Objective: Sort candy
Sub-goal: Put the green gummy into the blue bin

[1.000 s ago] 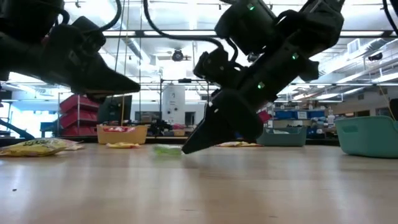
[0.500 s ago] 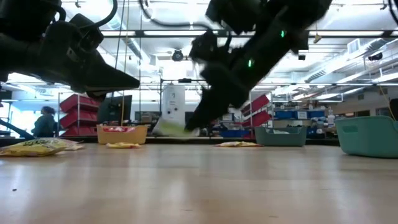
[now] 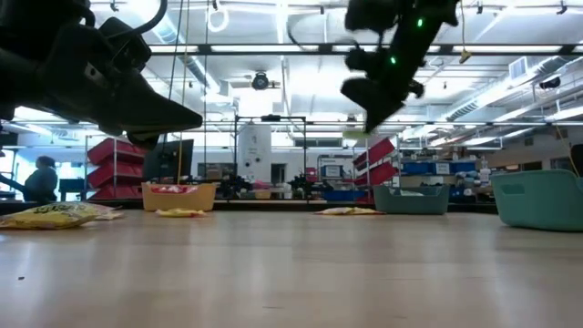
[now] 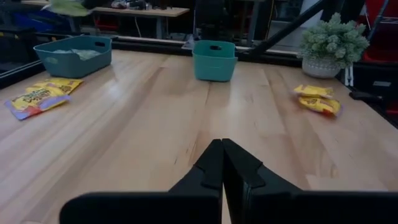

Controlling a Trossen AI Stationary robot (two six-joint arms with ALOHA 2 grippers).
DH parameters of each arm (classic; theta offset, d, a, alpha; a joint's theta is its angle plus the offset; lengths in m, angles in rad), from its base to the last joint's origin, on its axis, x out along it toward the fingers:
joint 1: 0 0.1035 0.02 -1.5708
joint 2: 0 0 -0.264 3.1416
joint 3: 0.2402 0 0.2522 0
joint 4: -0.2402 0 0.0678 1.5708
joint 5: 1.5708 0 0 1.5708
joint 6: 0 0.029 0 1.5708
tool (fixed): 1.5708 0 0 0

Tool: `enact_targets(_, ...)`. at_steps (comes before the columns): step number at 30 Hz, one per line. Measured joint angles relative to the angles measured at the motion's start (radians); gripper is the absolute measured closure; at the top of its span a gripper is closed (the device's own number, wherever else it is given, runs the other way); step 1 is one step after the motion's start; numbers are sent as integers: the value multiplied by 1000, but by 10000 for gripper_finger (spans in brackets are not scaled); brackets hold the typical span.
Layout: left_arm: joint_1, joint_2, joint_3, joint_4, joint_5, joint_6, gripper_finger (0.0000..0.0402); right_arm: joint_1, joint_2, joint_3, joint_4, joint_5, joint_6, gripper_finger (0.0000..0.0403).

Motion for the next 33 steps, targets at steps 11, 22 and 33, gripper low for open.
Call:
enact_targets(11,0,0,-1,-11,0,3,395,-371,76,-27,-11,-140,5,403)
enact_targets(22,4,0,-1,-24,-16,3,395,-450,207,-27,97,-334,-35,384)
enact_targets(33,4,0,-1,-24,-24,26,395,-449,180,-26,139,-359,-128,315)
